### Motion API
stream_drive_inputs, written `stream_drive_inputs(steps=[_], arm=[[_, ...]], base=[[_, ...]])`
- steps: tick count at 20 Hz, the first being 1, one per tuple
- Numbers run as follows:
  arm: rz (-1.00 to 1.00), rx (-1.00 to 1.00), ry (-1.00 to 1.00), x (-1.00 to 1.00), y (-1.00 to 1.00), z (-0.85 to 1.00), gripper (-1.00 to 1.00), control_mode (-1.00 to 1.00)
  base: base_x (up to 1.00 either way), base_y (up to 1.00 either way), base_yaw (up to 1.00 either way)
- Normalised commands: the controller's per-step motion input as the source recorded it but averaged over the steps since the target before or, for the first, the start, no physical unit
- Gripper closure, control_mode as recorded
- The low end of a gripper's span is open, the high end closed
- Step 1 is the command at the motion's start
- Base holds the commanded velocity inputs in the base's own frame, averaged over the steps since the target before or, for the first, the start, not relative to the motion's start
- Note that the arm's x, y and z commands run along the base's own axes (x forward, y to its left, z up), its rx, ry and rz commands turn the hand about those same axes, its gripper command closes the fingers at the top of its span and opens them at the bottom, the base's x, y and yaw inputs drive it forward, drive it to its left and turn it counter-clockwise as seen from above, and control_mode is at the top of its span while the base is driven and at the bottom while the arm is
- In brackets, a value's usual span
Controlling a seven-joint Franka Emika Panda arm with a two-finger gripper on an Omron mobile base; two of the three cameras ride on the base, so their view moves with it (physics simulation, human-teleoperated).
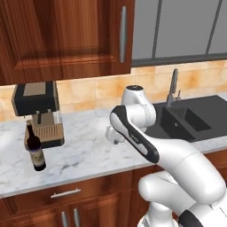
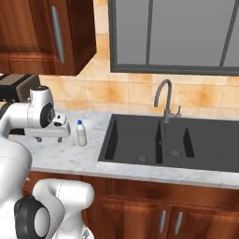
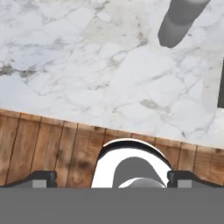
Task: Place the drinks on the dining counter in a tight cluster.
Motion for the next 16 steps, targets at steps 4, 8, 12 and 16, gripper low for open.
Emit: stream_drive_inputs(steps=[4, 8, 12, 16], arm=[[0.00, 0.00, 0.00, 0.00, 0.00, 0.00, -1.00, 1.00], [0.00, 0.00, 0.00, 0.00, 0.00, 0.00, -1.00, 1.00], [0.00, 0.00, 0.00, 0.00, 0.00, 0.00, -1.00, 1.00], [0.00, 0.00, 0.00, 0.00, 0.00, 0.00, -1.00, 1.00]], base=[[0.37, -0.06, 0.07], [0.40, -0.01, 0.07], [0.34, -0.01, 0.04], [0.00, 0.00, 0.00]])
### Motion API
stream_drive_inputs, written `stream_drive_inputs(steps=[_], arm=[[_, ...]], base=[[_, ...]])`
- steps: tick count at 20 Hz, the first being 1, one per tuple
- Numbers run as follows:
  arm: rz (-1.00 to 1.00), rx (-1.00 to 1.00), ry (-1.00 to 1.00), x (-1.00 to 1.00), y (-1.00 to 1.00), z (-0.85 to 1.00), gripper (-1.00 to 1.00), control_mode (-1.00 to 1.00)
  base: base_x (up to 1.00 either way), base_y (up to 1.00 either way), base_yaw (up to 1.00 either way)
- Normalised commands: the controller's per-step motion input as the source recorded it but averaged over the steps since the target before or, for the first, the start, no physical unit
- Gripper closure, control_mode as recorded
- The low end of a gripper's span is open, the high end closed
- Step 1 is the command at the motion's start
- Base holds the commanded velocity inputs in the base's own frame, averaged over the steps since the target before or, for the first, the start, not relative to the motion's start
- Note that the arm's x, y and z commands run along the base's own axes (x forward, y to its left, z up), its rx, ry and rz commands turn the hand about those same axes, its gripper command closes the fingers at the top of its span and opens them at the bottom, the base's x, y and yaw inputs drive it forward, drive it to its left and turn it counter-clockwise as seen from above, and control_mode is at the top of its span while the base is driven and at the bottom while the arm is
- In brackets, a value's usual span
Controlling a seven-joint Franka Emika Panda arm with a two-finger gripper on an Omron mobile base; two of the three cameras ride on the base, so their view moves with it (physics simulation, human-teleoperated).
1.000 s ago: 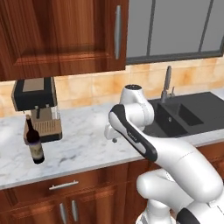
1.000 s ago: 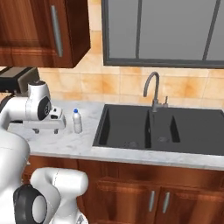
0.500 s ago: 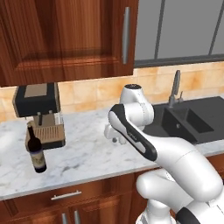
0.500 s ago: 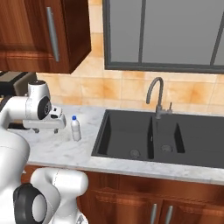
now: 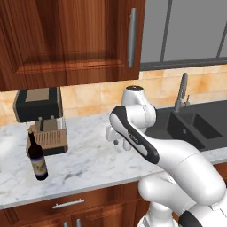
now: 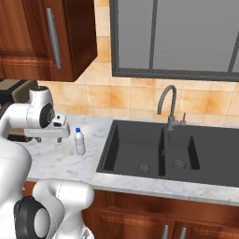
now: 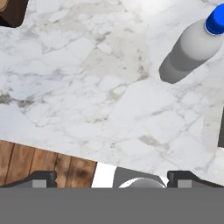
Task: Place the drinks on the dining counter in a tight cluster.
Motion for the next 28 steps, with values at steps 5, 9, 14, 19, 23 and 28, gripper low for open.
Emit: stream_drive_inputs(steps=[5, 9, 14, 19, 23, 28], arm=[[0.00, 0.00, 0.00, 0.00, 0.00, 0.00, -1.00, 1.00], [0.00, 0.00, 0.00, 0.00, 0.00, 0.00, -1.00, 1.00], [0.02, 0.02, 0.00, -0.03, 0.00, 0.00, -1.00, -1.00], [0.26, 0.00, -0.07, -0.12, -0.03, 0.00, -1.00, -1.00], [0.33, 0.03, -0.10, -0.18, -0.08, 0.00, -1.00, -1.00], [0.31, 0.05, -0.10, -0.25, -0.18, 0.00, -1.00, -1.00]], base=[[0.00, 0.00, 0.00], [-0.01, 0.00, 0.00], [-0.02, 0.00, 0.00], [0.00, 0.00, 0.00], [0.00, 0.00, 0.00], [0.00, 0.00, 0.00]])
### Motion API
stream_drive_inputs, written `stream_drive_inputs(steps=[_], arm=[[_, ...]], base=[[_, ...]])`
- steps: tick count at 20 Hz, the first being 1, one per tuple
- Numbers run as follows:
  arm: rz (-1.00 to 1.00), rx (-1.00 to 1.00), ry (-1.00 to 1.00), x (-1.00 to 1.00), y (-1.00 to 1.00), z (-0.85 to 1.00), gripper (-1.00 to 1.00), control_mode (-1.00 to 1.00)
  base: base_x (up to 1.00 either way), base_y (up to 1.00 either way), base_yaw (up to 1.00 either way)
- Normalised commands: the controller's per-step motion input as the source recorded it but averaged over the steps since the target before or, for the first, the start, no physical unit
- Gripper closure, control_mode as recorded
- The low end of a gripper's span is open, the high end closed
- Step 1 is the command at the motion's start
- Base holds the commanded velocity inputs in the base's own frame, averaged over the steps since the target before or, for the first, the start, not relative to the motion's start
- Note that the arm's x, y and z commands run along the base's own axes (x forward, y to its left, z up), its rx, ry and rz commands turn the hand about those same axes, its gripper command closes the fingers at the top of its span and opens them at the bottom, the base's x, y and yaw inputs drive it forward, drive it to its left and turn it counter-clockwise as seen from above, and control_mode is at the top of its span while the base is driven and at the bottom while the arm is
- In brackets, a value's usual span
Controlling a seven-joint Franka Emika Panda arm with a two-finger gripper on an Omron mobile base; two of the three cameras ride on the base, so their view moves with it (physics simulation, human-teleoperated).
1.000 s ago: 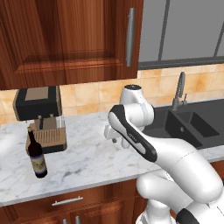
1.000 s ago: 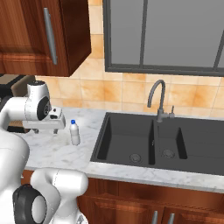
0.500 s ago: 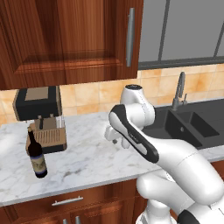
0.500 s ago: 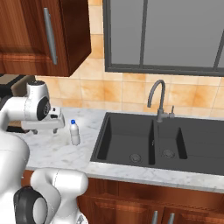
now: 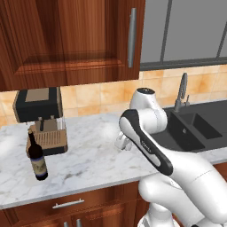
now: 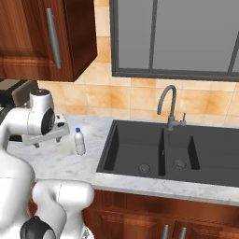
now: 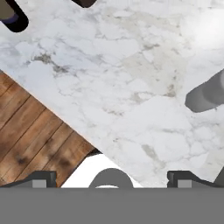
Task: Place the drinks on the dining counter in a tight cluster.
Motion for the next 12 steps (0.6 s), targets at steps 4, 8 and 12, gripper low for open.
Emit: stream_drive_inputs(steps=[4, 8, 12], arm=[[0.35, 0.10, -0.12, -0.23, -0.22, 0.04, -1.00, -1.00], [0.38, 0.16, -0.17, -0.23, -0.26, 0.05, -1.00, -1.00], [0.35, 0.16, -0.25, -0.15, -0.20, 0.00, -1.00, -1.00]], base=[[0.00, 0.00, 0.00], [0.00, 0.00, 0.00], [0.00, 0.00, 0.00]])
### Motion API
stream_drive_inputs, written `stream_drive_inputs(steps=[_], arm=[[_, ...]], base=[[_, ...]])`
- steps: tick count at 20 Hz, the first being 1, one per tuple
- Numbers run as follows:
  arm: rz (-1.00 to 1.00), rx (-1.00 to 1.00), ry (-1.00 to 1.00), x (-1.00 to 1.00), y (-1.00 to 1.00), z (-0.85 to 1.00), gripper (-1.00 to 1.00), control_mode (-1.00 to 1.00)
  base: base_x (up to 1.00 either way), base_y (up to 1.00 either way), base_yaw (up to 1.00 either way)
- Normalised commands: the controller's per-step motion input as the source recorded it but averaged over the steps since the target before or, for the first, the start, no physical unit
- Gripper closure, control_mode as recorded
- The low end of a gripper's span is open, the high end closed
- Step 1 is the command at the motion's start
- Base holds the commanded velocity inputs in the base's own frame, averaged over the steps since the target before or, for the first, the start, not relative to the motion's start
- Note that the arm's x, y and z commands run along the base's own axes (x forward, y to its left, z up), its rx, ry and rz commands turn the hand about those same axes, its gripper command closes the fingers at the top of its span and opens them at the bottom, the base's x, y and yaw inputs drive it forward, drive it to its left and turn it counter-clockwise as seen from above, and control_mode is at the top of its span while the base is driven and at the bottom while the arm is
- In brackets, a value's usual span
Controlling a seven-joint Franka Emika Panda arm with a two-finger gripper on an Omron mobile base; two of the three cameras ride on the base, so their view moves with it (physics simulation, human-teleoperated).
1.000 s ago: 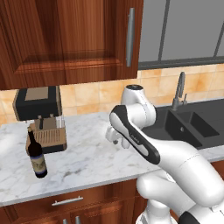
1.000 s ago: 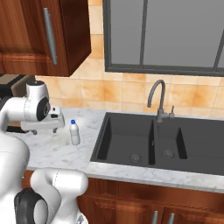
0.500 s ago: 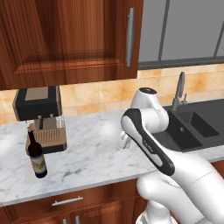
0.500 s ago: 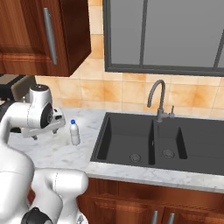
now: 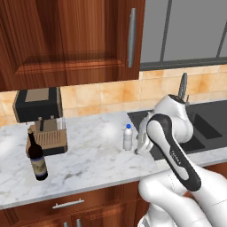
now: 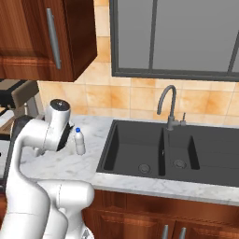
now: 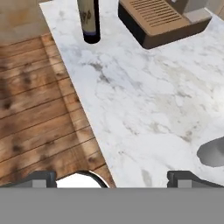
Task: Place the drinks on the dining counter in a tight cluster.
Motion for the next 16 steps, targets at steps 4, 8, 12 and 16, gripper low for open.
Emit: stream_drive_inputs(steps=[4, 8, 12, 16], arm=[[0.19, 0.14, -0.13, -0.16, -0.24, 0.02, -1.00, -1.00], [0.10, 0.10, -0.11, -0.03, -0.29, 0.02, -1.00, -1.00], [0.09, 0.13, -0.10, -0.04, -0.29, 0.02, -1.00, -1.00], [0.07, 0.09, 0.00, -0.01, -0.31, 0.00, -1.00, -1.00]], base=[[0.00, 0.00, 0.00], [0.00, 0.00, 0.00], [0.00, 0.00, 0.00], [0.00, 0.00, 0.00]])
